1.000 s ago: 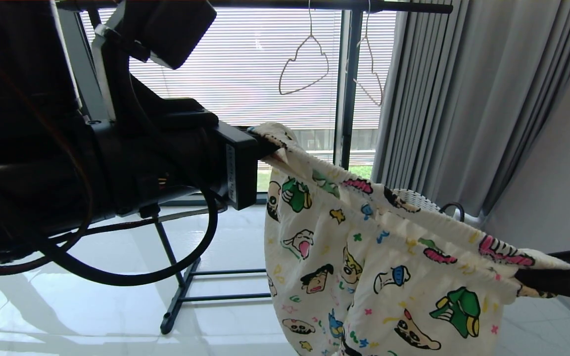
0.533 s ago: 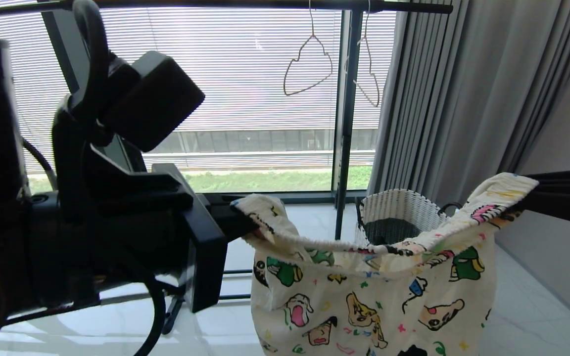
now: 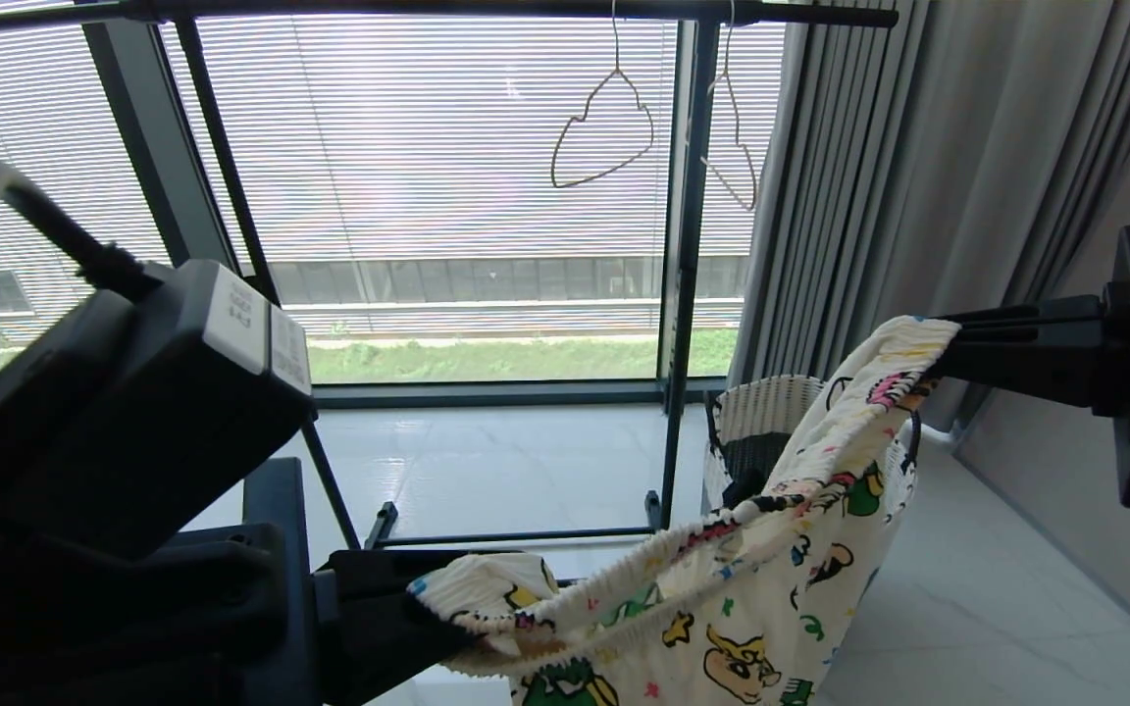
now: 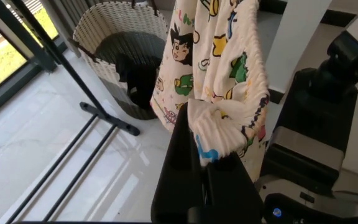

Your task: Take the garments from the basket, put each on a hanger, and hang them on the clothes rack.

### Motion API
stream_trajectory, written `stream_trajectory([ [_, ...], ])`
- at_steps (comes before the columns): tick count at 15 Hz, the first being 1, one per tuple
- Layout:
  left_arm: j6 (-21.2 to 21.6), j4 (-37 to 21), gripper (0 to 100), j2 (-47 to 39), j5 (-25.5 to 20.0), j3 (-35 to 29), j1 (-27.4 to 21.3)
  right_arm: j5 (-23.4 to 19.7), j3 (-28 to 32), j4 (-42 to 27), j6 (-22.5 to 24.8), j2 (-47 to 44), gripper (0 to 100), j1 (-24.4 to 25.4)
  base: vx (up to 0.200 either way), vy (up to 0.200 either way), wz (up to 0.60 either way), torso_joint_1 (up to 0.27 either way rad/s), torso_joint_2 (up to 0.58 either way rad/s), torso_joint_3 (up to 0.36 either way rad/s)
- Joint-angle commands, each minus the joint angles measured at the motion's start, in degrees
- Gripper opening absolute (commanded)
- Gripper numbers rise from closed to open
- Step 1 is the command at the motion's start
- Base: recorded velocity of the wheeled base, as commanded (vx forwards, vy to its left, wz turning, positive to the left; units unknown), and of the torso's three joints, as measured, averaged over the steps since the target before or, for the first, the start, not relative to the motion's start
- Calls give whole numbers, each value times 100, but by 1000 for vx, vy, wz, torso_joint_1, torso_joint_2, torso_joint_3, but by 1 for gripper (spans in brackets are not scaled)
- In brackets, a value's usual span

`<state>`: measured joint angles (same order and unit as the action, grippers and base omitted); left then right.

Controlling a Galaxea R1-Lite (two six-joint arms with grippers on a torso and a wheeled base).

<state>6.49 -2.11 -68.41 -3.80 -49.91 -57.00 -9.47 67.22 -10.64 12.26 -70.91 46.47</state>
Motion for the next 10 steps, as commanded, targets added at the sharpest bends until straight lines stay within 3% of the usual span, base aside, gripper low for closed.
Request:
stream_trajectory([
  [1, 2, 0, 0, 21, 2, 7, -4, -2, 2, 1, 4, -37, 0, -6, 0, 0, 0, 0, 0, 0],
  [3, 28, 9, 0, -49, 11, -151, 286, 16, -33, -87, 4, 104, 0, -6, 0, 0, 0, 0, 0, 0],
  [7, 19, 18, 0, -594, -15, -942, 1860, 7, -42, -966, 22, 473, 0, 11, 0, 0, 0, 0, 0, 0],
  [10, 11, 18, 0, -577, -15, -968, 1912, 16, -42, -966, 39, 394, 0, 29, 0, 0, 0, 0, 0, 0],
])
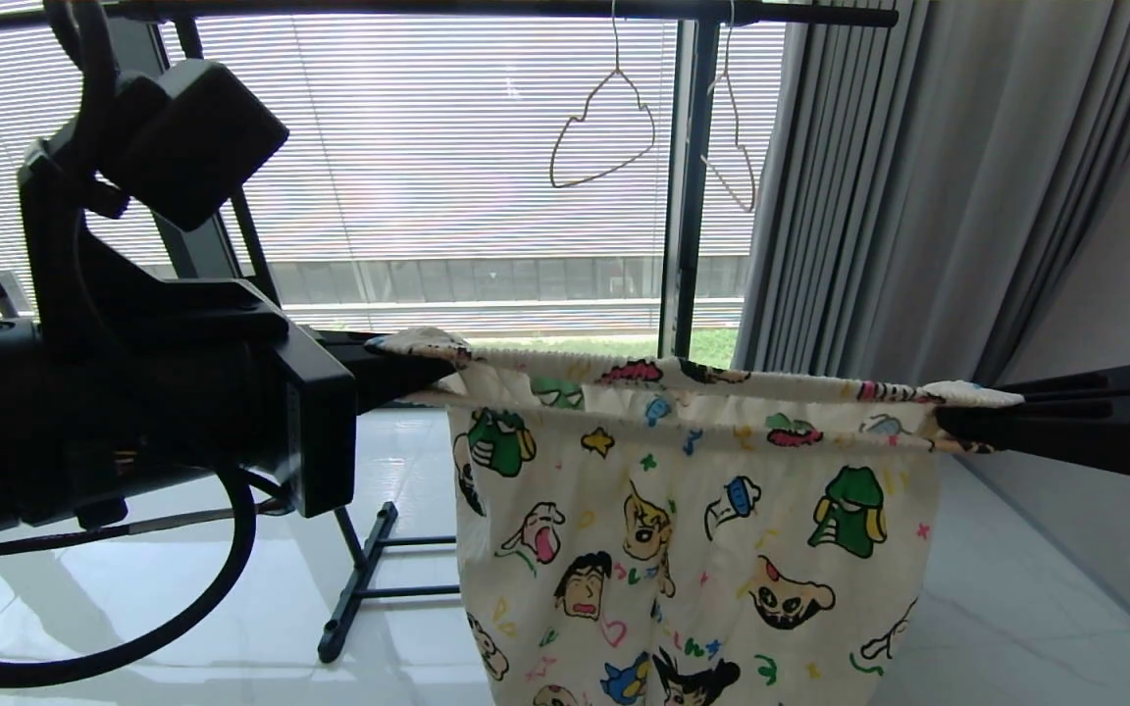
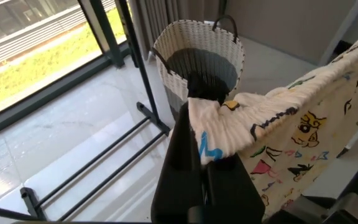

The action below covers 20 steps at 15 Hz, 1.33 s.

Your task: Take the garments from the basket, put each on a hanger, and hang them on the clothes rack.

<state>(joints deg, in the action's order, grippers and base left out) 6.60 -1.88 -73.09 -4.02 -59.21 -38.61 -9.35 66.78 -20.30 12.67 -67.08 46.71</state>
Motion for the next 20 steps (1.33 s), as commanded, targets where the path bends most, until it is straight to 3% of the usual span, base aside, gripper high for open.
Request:
stream_trajectory([
  [1, 0, 3, 0, -117, 7, -12, 73, 12, 10, 8, -1, -15, 0, 4, 0, 0, 0, 0, 0, 0],
  [8, -9, -6, 0, -284, 24, 15, 73, 30, -16, -27, -1, 20, 0, 4, 0, 0, 0, 0, 0, 0],
  [9, -9, 3, 0, -302, 24, 15, 73, 30, -16, -27, -10, 20, 100, -4, 0, 0, 0, 0, 0, 0],
  [12, 44, -6, 0, -363, 112, 59, 169, 47, -86, -27, -27, 99, 100, -48, 0, 0, 0, 0, 0, 0],
  [15, 61, -6, 0, -311, 534, 384, 266, 232, -499, -27, -19, 380, 100, -576, 0, 0, 0, 0, 0, 0],
  [17, 237, -6, 0, -100, 842, 797, 723, 1322, -860, -44, -19, 547, 100, -1296, 0, 0, 0, 0, 0, 0],
  [18, 298, -6, 0, -21, 851, 938, 934, 1621, -965, -44, -19, 591, 100, -1525, 0, 0, 0, 0, 0, 0],
  [19, 413, -6, 0, 182, 851, 1263, 1628, 2104, -1361, -36, -27, 758, 100, -2149, 0, 0, 0, 0, 0, 0],
  [20, 422, -6, 0, 296, 851, 1474, 2138, 2165, -1677, -9, -27, 960, 100, -2588, 0, 0, 0, 0, 0, 0],
])
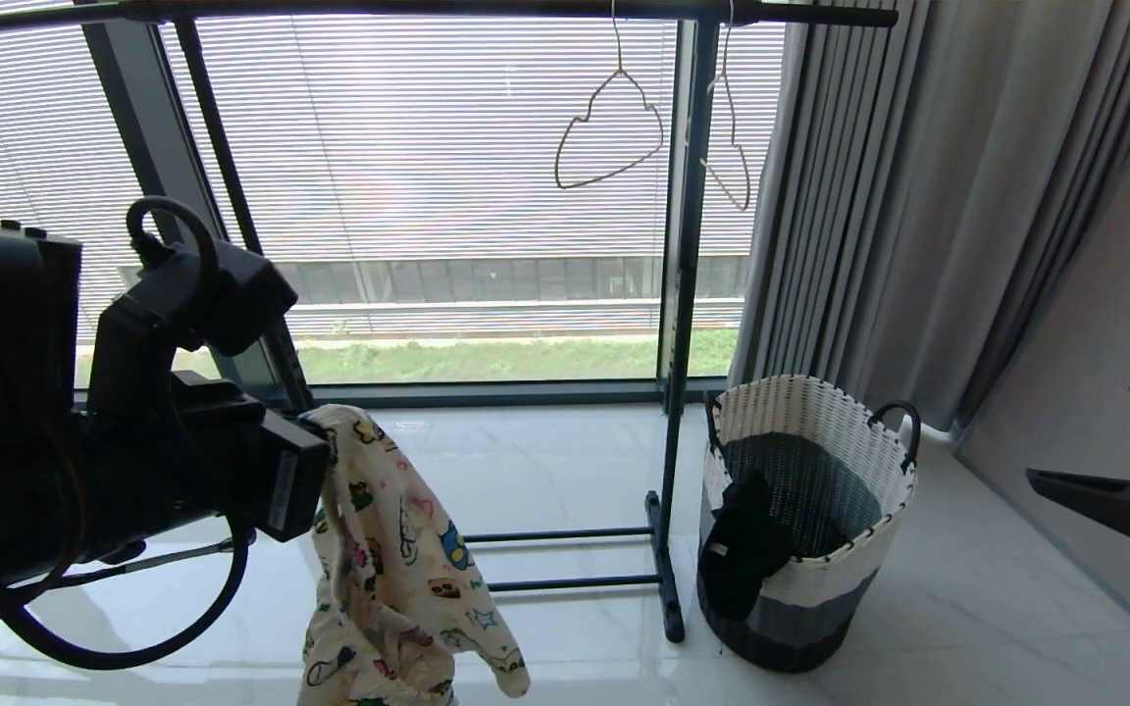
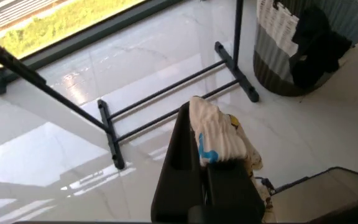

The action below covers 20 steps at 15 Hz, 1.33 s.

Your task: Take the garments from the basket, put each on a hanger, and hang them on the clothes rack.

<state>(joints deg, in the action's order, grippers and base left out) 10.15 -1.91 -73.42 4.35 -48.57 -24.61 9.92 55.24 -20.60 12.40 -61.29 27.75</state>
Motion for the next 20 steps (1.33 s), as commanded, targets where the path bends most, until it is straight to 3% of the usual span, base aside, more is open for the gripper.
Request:
stream_trajectory([
  [1, 57, -2, 0, 469, 4, 550, 1160, 238, -769, 21, 8, 575, 100, -1105, 0, 0, 0, 0, 0, 0],
  [4, 48, -2, 0, 768, 4, 735, 2057, 370, -1393, 21, 52, 1146, 100, -1685, 0, 0, 0, 0, 0, 0],
  [8, 57, -2, 0, 926, 13, 990, 2936, 678, -1982, 30, 263, 1823, 100, -1729, 0, 0, -300, -6, 27, 14],
  [14, 66, -2, 0, 1225, 13, 1148, 2989, 642, -1955, 311, 263, 1796, 100, -1729, 0, 0, 0, 17, -95, -103],
  [20, 110, -2, 0, 1427, 4, 1262, 2989, 519, -1946, 338, 272, 1796, 100, -1729, 0, 0, 0, 168, -486, -294],
])
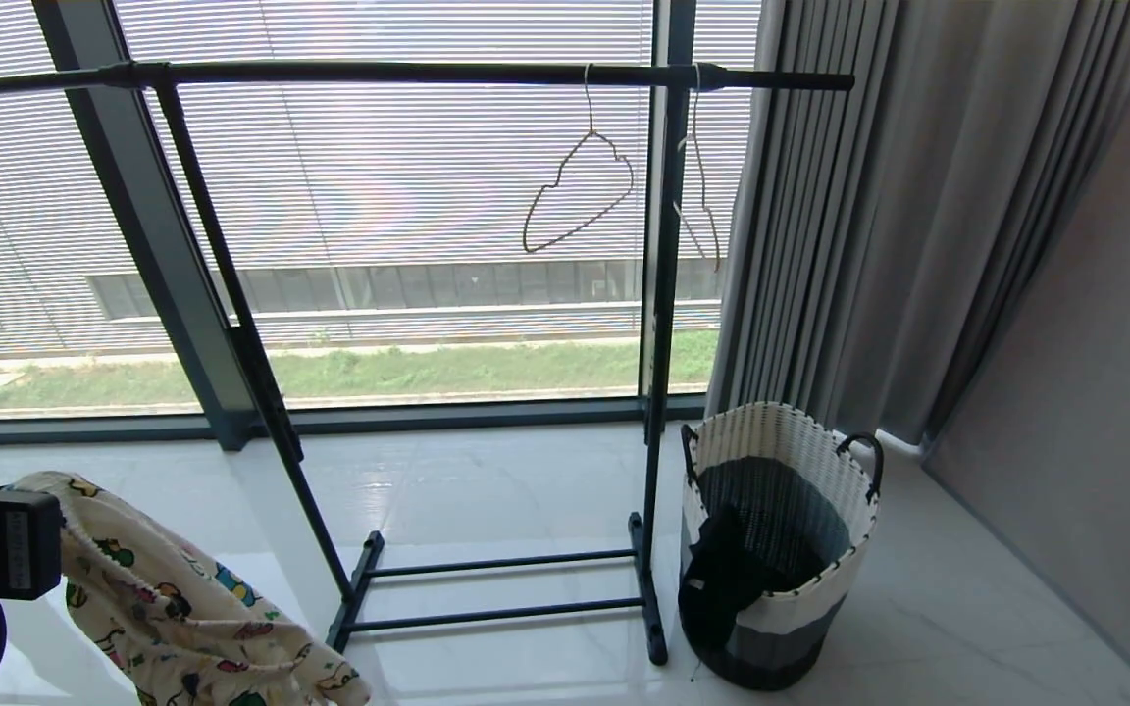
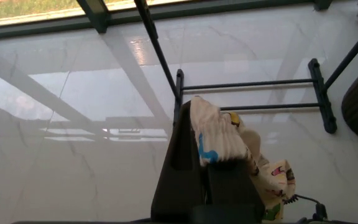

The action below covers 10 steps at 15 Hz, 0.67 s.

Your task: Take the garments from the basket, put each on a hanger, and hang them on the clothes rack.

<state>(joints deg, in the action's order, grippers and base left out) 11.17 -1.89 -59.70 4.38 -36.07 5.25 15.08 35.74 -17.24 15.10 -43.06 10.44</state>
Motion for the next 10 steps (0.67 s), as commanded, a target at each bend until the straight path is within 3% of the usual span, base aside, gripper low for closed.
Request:
stream_trajectory([
  [1, 8, -4, 0, 63, 2, 21, 2, -40, 20, 1, 1, -27, 100, 2, 0, 0, 0, 178, -471, -290],
  [10, 202, -4, 0, 292, -16, 188, -16, -93, 29, 388, 1, -247, 100, 2, 0, 0, 0, 203, -486, -281],
])
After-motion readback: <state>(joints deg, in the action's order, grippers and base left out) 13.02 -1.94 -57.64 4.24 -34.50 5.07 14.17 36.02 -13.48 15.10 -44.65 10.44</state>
